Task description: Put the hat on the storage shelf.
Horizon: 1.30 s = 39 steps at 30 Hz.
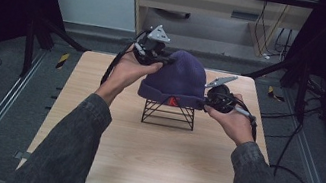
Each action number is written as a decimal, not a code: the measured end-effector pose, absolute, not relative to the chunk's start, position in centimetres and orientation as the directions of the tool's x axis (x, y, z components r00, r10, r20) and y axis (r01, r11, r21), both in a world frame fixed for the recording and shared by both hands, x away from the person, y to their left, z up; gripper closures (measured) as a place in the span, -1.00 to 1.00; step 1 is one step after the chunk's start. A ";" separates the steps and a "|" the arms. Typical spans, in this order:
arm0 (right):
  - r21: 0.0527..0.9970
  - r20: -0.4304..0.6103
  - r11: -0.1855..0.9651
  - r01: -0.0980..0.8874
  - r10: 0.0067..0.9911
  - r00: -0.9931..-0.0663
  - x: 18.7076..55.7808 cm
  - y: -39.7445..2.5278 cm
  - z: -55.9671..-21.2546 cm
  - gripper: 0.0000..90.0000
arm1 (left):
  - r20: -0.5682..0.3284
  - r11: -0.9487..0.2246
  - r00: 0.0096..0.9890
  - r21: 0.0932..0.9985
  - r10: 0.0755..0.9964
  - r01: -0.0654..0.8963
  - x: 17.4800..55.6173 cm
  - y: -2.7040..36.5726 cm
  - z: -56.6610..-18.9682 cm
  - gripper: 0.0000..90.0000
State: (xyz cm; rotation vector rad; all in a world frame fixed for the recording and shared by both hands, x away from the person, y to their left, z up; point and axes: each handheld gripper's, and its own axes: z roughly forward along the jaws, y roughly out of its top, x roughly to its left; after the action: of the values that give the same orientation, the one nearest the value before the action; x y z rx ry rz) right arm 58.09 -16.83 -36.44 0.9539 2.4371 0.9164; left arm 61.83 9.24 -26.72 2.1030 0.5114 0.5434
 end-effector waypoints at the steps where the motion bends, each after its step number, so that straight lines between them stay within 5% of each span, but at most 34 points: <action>1: 0.682 -0.096 0.562 0.468 0.703 -0.704 58.1 -16.8 -36.6 0.62 | 0.186 -0.530 0.822 0.833 0.538 0.158 61.7 9.3 -26.9 0.68; 39: 0.664 -0.053 0.547 0.510 0.715 -0.697 57.8 -17.3 -41.3 0.58 | 0.159 -0.566 0.861 0.807 0.484 0.169 60.4 9.5 -31.0 0.68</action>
State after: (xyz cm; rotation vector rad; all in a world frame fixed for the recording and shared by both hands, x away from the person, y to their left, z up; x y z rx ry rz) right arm 57.75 -17.26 -41.34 1.0119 2.4685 0.9071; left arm 60.42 9.54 -31.03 2.1628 0.4715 0.4613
